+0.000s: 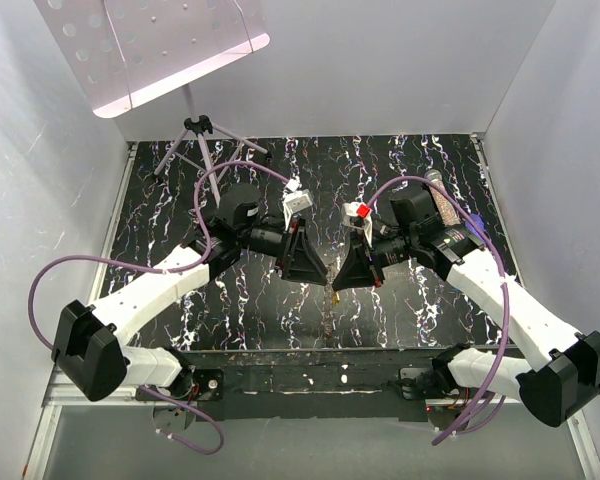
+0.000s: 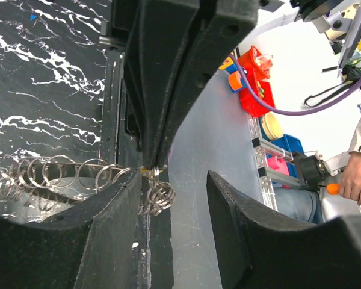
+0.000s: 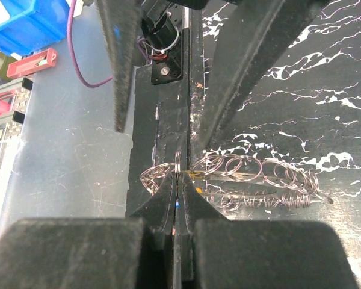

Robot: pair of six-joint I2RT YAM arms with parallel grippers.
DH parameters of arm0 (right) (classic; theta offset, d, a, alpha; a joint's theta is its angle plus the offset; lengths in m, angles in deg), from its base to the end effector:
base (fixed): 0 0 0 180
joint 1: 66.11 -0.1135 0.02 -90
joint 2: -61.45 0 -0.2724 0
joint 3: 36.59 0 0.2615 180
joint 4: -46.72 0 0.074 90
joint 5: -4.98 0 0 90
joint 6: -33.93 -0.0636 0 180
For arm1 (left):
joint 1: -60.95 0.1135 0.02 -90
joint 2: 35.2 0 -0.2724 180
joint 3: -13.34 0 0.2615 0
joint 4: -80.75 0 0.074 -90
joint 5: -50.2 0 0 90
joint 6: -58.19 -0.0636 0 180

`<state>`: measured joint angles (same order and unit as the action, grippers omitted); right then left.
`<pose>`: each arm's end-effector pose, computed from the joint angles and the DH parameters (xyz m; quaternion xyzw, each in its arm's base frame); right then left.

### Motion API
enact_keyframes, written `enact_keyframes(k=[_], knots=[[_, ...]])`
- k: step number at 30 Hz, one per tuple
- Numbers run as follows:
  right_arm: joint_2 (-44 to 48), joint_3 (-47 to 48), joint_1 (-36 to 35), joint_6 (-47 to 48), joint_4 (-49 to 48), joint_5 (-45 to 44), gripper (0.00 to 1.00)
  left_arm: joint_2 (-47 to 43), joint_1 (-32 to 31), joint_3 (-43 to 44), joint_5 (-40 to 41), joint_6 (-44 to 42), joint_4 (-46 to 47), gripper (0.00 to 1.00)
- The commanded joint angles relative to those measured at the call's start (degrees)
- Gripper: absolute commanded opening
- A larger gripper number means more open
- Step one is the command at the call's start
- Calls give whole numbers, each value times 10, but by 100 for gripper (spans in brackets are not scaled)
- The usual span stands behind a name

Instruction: Put the keys on the keyring

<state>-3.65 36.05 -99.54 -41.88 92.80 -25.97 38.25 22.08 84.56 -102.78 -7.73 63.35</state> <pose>0.1769 0.1822 0.3284 -0.5122 0.6308 0.5008 0.2983 0.1985 -0.2328 0.3299 0.3882 0.6524 -0.6207 0.1962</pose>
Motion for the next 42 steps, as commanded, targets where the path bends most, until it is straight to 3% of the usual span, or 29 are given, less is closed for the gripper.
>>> enact_keyframes(k=[1,15,42], knots=[[2,20,1,-14,-28,31,1,9,-8,31,18,-41,-59,46],[-6,21,2,-26,-39,30,1,36,-22,69,16,-84,-128,31],[-5,17,2,-36,-45,30,1,72,-37,114,28,-144,-217,16]])
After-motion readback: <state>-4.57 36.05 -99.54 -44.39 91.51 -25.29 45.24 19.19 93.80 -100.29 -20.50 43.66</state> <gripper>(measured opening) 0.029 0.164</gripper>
